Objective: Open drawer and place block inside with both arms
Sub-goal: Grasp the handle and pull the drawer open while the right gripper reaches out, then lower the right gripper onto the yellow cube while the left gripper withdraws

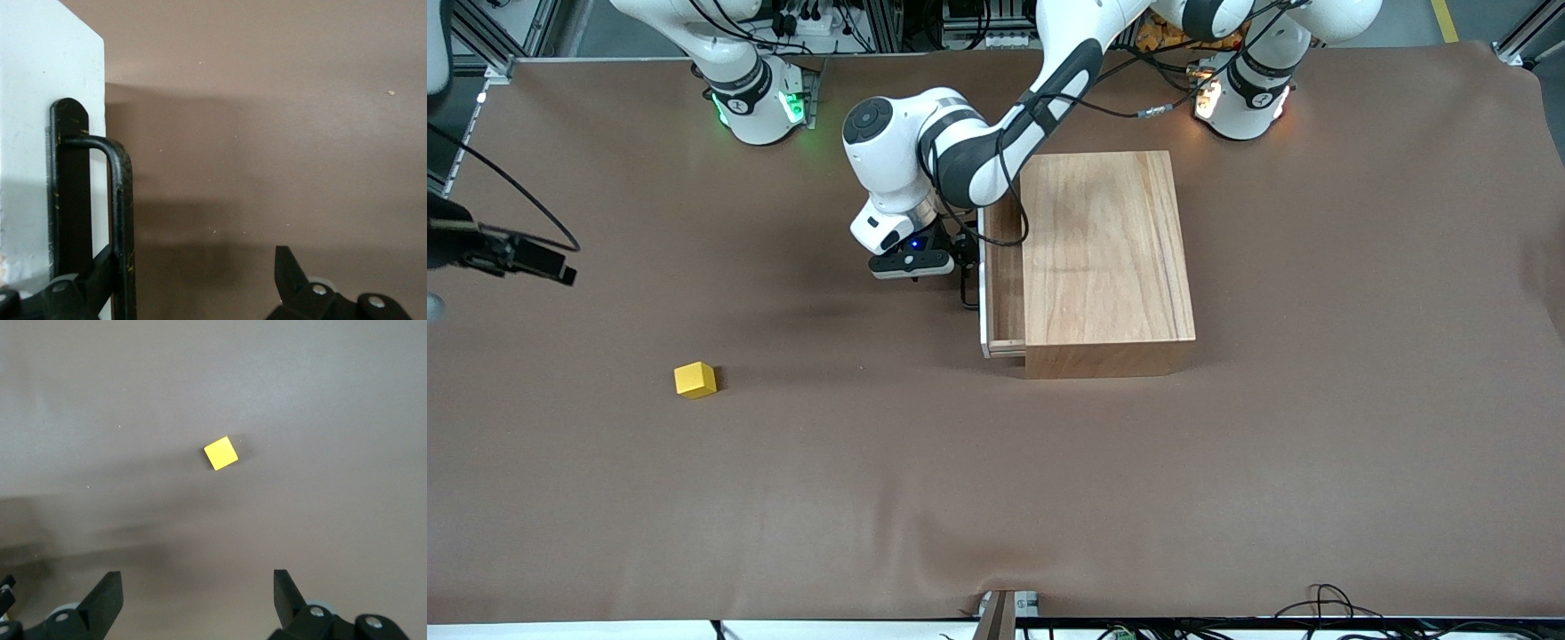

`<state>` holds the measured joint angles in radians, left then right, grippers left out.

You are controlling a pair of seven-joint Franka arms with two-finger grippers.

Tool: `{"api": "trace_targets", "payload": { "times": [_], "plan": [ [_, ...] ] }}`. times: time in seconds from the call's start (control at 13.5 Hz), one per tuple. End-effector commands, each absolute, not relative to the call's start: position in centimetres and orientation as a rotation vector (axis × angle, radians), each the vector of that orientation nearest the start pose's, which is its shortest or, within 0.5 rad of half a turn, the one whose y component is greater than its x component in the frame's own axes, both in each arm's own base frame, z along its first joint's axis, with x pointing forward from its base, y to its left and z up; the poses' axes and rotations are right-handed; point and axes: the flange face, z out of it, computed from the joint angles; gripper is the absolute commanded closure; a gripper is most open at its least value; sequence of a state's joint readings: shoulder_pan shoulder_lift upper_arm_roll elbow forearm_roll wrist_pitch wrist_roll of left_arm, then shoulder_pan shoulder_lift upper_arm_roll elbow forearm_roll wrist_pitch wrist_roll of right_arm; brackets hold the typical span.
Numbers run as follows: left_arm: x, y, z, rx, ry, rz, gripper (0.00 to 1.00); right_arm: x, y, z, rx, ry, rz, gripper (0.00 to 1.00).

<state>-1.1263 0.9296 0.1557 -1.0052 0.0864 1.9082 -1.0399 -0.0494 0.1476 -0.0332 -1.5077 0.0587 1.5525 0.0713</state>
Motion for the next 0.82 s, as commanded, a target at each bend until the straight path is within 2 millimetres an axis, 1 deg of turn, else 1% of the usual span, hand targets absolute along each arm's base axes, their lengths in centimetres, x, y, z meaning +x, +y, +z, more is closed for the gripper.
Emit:
{"api": "trace_targets", "payload": {
  "times": [0.0,0.07,0.15,0.22,0.3,0.45,0.52,0.67,0.74],
  "plan": [
    [40.0,-68.4,28.4,-3.105,0.092,-0.330,0.00,60.6,-5.0,55.1,-3.053,0.274,0.196,0.00],
    [39.7,-68.8,28.3,-3.127,0.099,-0.327,0.00,61.4,-5.7,52.7,-3.042,0.292,0.254,0.00],
    [39.6,-69.1,27.9,-3.156,0.091,-0.314,0.00,62.3,-5.6,50.0,-3.044,0.285,0.318,0.00],
    [39.5,-69.4,27.5,-3.179,0.082,-0.306,0.00,63.0,-5.6,48.2,-3.039,0.287,0.344,0.00],
    [39.5,-69.6,27.7,-3.195,0.081,-0.315,0.00,63.4,-5.8,47.3,-3.033,0.298,0.343,0.00],
    [39.0,-70.1,27.8,-3.226,0.090,-0.311,0.00,63.8,-4.7,46.5,-3.040,0.286,0.355,0.00],
    [38.9,-70.3,27.9,-3.252,0.076,-0.305,0.00,64.0,-4.2,45.4,-3.036,0.275,0.381,0.00],
    [38.8,-70.7,28.3,-3.295,0.056,-0.293,0.00,64.8,-3.7,40.7,-3.025,0.250,0.490,0.00],
    [38.7,-70.9,28.5,-3.314,0.050,-0.295,0.00,65.0,-3.0,39.8,-3.027,0.234,0.511,0.00]
  ]
}}
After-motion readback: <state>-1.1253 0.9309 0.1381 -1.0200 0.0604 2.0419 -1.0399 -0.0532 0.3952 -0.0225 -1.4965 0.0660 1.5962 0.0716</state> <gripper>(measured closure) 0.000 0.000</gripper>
